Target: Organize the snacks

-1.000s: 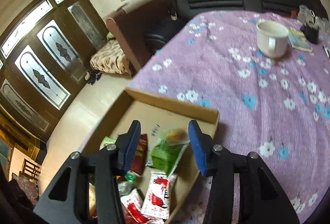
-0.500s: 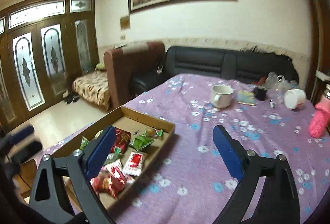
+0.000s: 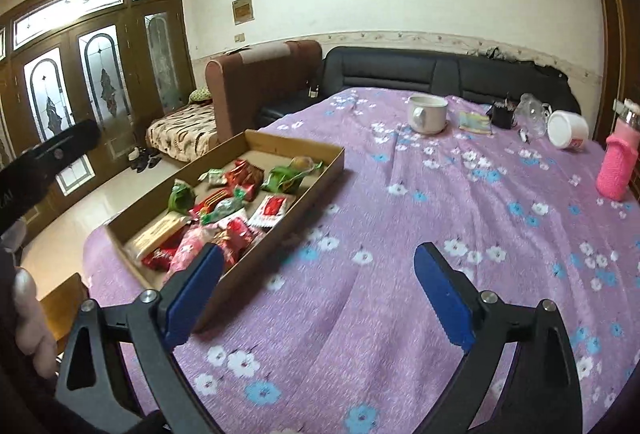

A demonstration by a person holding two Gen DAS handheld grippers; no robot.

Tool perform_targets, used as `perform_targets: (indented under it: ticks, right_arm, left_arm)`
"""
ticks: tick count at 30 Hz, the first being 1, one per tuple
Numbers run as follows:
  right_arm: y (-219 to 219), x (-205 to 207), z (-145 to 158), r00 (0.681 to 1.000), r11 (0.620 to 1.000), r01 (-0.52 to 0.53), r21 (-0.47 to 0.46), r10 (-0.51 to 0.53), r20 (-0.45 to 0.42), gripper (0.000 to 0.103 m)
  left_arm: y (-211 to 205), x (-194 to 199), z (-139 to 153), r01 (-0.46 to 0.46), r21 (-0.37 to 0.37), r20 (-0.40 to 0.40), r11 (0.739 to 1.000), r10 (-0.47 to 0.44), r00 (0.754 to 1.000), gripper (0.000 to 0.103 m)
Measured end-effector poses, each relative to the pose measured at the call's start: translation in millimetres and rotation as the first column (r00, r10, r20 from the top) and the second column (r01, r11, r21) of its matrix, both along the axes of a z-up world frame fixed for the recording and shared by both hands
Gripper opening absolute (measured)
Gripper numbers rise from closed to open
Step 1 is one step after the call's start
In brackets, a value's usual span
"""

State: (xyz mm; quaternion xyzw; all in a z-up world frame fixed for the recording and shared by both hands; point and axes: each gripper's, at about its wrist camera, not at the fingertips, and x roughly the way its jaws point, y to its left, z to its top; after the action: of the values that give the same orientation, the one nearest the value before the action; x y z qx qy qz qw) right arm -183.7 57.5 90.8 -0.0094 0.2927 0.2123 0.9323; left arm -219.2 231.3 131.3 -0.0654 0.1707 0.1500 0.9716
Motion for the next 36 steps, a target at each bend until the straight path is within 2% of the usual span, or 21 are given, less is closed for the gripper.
perform_targets:
  ticks: [12,21,36]
  right_arm:
    - [18,-8,-14,0.998,0.997,-0.035,-0.063,0.031,-0.060,0.096]
    - [28,-12,-16,0.997,0.995,-0.052,-0.090,0.046,-0.066,0.096]
    - [34,-22,-18,0.996,0.991,-0.065,-0.116,0.057,-0.073,0.096]
  left_arm:
    - [-6,13,-17,0.015,0.000,-0.140,1.000,-0.015,0.990,0.102]
    - [11,20,-30,-0.015,-0.062,-0.220,0.998,0.001,0.975,0.102]
    - [12,16,-35,-0.014,-0.064,-0.254,0.998,-0.003,0.967,0.102]
